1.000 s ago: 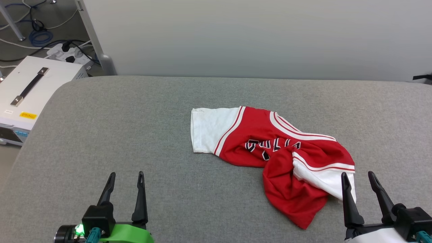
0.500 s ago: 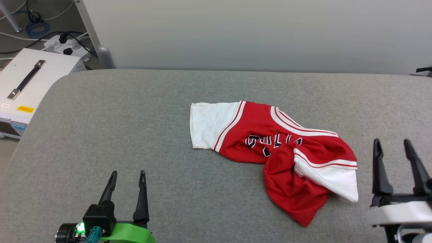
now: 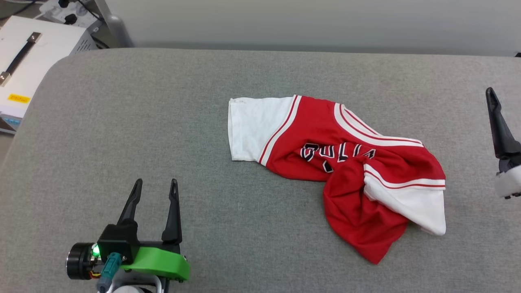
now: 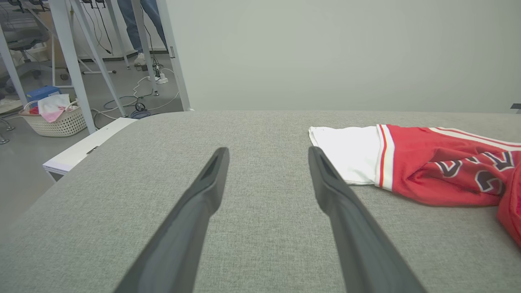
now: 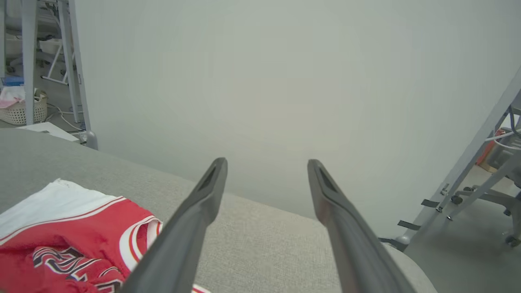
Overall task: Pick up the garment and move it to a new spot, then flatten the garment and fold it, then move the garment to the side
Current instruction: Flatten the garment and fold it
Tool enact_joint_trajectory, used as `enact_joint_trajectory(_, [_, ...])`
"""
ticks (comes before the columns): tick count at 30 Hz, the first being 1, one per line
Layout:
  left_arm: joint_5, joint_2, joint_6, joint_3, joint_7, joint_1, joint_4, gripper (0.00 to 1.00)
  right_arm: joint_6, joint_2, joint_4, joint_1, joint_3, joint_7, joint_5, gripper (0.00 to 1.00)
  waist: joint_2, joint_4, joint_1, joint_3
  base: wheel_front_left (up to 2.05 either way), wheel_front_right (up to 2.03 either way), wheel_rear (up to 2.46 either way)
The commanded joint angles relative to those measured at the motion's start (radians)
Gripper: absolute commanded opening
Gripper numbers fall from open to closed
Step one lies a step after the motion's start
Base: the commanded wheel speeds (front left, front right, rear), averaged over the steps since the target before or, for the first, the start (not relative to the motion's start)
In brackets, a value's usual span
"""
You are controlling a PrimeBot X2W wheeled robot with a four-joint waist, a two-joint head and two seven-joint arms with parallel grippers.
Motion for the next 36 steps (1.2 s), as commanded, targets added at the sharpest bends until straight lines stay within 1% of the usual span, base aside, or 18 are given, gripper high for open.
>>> enact_joint_trajectory(1, [0.001, -0.005, -0.006, -0.001, -0.006, -0.024, -0.007, 1.00, -0.001, -0.038, 0.011, -0.036, 0.039, 0.056, 0.049, 1.00, 0.0000, 0.014, 0.0000, 0.039, 0.00, 0.00, 0.00])
enact_joint_trajectory(5, [-0.008, -0.005, -0.004, -0.007, -0.006, -0.048, -0.017, 1.00, -0.001, -0.158, 0.025, -0.081, 0.158, 0.227, 0.181, 1.00, 0.0000, 0.027, 0.0000, 0.071, 0.00, 0.00, 0.00])
enact_joint_trajectory(8, [-0.015, -0.005, 0.000, -0.012, -0.006, -0.064, -0.025, 1.00, -0.001, -0.232, 0.038, -0.097, 0.242, 0.363, 0.268, 1.00, 0.0000, 0.035, 0.0000, 0.091, 0.00, 0.00, 0.00])
enact_joint_trajectory(11, [-0.023, -0.005, 0.004, -0.020, -0.006, -0.080, -0.033, 1.00, -0.001, -0.282, 0.058, -0.109, 0.302, 0.495, 0.344, 1.00, 0.0000, 0.047, 0.0000, 0.114, 0.00, 0.00, 0.00])
enact_joint_trajectory(13, [-0.027, -0.005, 0.007, -0.025, -0.006, -0.090, -0.037, 1.00, -0.001, -0.301, 0.076, -0.116, 0.333, 0.566, 0.378, 1.00, 0.0000, 0.054, 0.0000, 0.131, 0.00, 0.00, 0.00])
enact_joint_trajectory(16, [-0.034, -0.005, 0.011, -0.031, -0.006, -0.103, -0.043, 1.00, -0.001, -0.311, 0.100, -0.136, 0.366, 0.625, 0.407, 1.00, 0.0000, 0.065, 0.0000, 0.155, 0.00, 0.00, 0.00])
enact_joint_trajectory(23, [-0.048, -0.005, 0.020, -0.043, -0.006, -0.130, -0.047, 1.00, -0.001, -0.297, 0.197, -0.161, 0.465, 0.742, 0.444, 1.00, 0.0000, 0.095, 0.0000, 0.208, 0.00, 0.00, 0.00])
enact_joint_trajectory(25, [-0.051, -0.005, 0.023, -0.044, -0.006, -0.134, -0.047, 1.00, -0.001, -0.293, 0.221, -0.159, 0.497, 0.768, 0.457, 1.00, 0.0000, 0.100, 0.0000, 0.213, 0.00, 0.00, 0.00])
enact_joint_trajectory(28, [-0.055, -0.005, 0.028, -0.044, -0.006, -0.133, -0.045, 1.00, -0.001, -0.287, 0.242, -0.157, 0.529, 0.777, 0.470, 1.00, 0.0000, 0.102, 0.0000, 0.213, 0.00, 0.00, 0.00])
enact_joint_trajectory(29, [-0.058, -0.005, 0.034, -0.038, -0.006, -0.127, -0.040, 1.00, -0.001, -0.286, 0.254, -0.162, 0.547, 0.753, 0.473, 0.00, 0.0000, 0.095, 0.0000, 0.201, 0.00, 0.00, 0.00])
enact_joint_trajectory(33, [-0.059, -0.005, 0.037, -0.035, -0.006, -0.118, -0.037, 1.00, -0.001, -0.290, 0.259, -0.159, 0.532, 0.684, 0.482, 0.00, 0.0000, 0.079, 0.0000, 0.174, 0.00, 0.00, 0.00])
enact_joint_trajectory(36, [-0.058, -0.005, 0.038, -0.034, -0.006, -0.109, -0.037, 1.00, -0.001, -0.304, 0.244, -0.145, 0.513, 0.631, 0.482, 0.00, 0.0000, 0.064, 0.0000, 0.150, 0.00, 0.00, 0.00])
